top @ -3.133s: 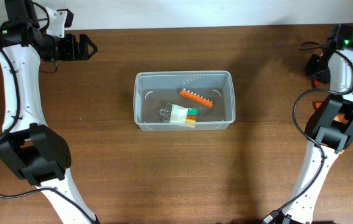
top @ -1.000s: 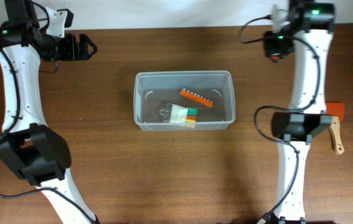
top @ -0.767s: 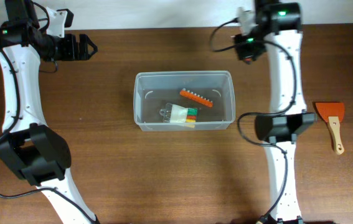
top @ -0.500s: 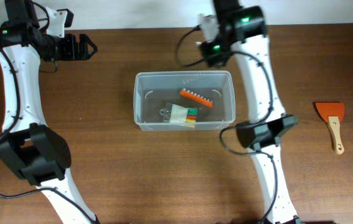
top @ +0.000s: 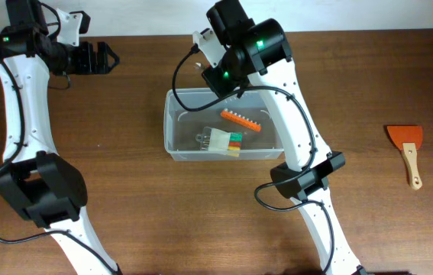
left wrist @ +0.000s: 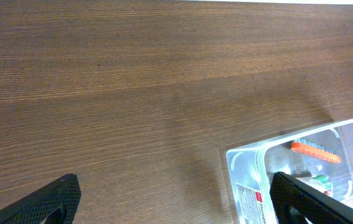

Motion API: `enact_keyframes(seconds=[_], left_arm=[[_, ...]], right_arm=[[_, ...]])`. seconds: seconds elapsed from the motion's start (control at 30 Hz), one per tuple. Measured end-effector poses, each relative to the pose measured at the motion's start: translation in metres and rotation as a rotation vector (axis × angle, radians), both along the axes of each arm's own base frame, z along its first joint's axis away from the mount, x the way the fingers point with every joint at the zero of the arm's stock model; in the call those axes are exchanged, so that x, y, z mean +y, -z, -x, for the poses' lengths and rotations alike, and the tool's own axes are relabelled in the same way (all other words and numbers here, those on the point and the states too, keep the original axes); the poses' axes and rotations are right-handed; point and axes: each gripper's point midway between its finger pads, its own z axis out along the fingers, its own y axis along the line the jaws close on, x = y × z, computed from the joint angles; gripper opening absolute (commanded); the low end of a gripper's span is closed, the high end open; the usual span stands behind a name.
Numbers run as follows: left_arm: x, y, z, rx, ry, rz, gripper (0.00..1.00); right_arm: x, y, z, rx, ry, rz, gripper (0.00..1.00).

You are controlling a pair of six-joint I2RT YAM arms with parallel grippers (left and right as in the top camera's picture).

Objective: Pack container
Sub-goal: 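Lift the pliers and swing the right gripper left over the container, then lower the pliers into the container, open the right gripper, withdraw right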

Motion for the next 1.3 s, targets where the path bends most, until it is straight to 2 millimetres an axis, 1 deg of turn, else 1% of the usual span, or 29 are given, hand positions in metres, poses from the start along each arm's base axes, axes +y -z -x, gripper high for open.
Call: enact_keyframes(seconds=[0.1,0.2,0.27,0.4,0.5,0.57,0.7,0.77,0.83,0.9,1.0,1.03,1.07,1.1,1.13,1.17,1.2,1.23,1.27,1.3], left_arm=[[0.0,0.0,0.0,0.0,0.0,0.0,0.99],[0.0,0.0,0.0,0.0,0.0,0.0,0.99],[0.0,0.0,0.0,0.0,0.0,0.0,0.99],[0.0,0.0,0.0,0.0,0.0,0.0,0.99],[0.0,0.0,0.0,0.0,0.0,0.0,0.99],[0.0,0.0,0.0,0.0,0.0,0.0,0.99],[0.0,0.0,0.0,0.0,0.0,0.0,0.99],[0.0,0.0,0.0,0.0,0.0,0.0,0.99],[0.0,0.0,0.0,0.0,0.0,0.0,0.99],[0.0,0.0,0.0,0.0,0.0,0.0,0.99],[0.0,0.0,0.0,0.0,0.0,0.0,0.99],[0.0,0.0,0.0,0.0,0.0,0.0,0.99],[0.0,0.0,0.0,0.0,0.0,0.0,0.99],[0.0,0.0,0.0,0.0,0.0,0.0,0.99],[0.0,0.0,0.0,0.0,0.0,0.0,0.99],[0.0,0.0,0.0,0.0,0.0,0.0,0.99],[0.0,0.0,0.0,0.0,0.0,0.0,0.99],[0.0,0.0,0.0,0.0,0.0,0.0,0.99],[0.0,0.0,0.0,0.0,0.0,0.0,0.99],[0.0,0.0,0.0,0.0,0.0,0.0,0.99]], right_arm=[[-0.002,0.004,0.001,0.016,0.011,0.013,0.13],[-0.007,0.003,0.003,0.022,0.024,0.033,0.17],[-0.011,-0.004,0.007,0.017,0.029,0.042,0.17],[-0.024,-0.027,0.024,0.013,0.032,0.058,0.17],[-0.033,-0.035,0.038,0.027,0.018,0.082,0.11],[-0.036,-0.03,0.043,0.049,0.013,0.1,0.1],[-0.04,-0.003,0.05,0.132,0.004,0.152,0.09],[-0.041,0.004,0.051,0.153,0.001,0.165,0.11],[-0.043,0.006,0.05,0.158,0.005,0.167,0.21],[-0.046,0.005,0.049,0.157,0.011,0.166,0.41],[-0.059,0.006,0.042,0.162,0.069,0.164,0.63],[-0.065,0.005,0.039,0.162,0.088,0.166,0.77],[-0.073,0.005,0.035,0.161,0.116,0.169,0.99],[-0.08,0.005,0.032,0.161,0.139,0.17,0.99],[-0.094,0.003,0.026,0.163,0.193,0.164,0.99],[-0.1,0.002,0.024,0.162,0.21,0.163,0.99],[-0.11,-0.001,0.021,0.16,0.245,0.157,0.99],[-0.126,-0.008,0.018,0.151,0.294,0.145,0.99],[-0.134,-0.012,0.017,0.143,0.318,0.139,0.99],[-0.151,-0.024,0.016,0.123,0.364,0.125,0.99]])
